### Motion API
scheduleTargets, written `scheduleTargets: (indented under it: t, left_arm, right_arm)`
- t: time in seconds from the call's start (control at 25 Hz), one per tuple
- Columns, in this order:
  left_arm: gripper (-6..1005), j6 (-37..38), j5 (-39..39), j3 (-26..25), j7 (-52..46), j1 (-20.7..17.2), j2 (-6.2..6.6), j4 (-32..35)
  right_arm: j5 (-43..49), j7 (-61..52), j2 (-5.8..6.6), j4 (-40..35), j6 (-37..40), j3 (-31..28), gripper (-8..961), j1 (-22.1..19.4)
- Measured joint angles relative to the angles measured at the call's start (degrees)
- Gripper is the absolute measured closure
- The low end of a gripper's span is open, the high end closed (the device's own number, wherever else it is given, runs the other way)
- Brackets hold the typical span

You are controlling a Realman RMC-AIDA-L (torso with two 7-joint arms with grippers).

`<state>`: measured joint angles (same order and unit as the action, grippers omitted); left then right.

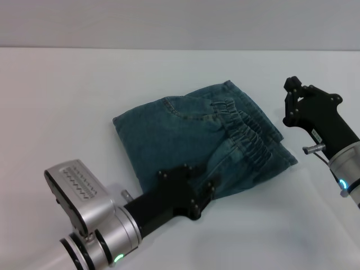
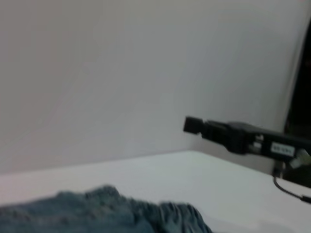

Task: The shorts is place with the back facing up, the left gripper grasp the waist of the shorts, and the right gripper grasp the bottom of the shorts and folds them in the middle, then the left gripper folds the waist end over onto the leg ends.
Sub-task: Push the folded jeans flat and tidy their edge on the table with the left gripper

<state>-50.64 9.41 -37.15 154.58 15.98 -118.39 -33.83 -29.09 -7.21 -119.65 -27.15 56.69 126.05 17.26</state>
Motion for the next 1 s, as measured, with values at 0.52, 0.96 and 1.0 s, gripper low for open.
scheduleTargets:
  t: [0.52,0.96,1.0]
  left_arm:
    - [647,7.17,0.47,-2.25,-2.82,2.91,0.02,3.65]
    - [646,9.68,0.04,-8.28,-6.33,7.53,0.10,8.40]
    - [646,9.72,0.13,-8.54,-6.34,8.04,0.07,8.91]
  right_arm:
    - [-0.38,0.00,-0.06,0.00,0.02,0.51,900,-0.04]
    - [-0.45,-0.07,-0.06,-0.01,0.00,0.44,898,-0.27]
    - [-0.45,-0.08,-0.06,-0.01,-0.02,0.42,898,-0.28]
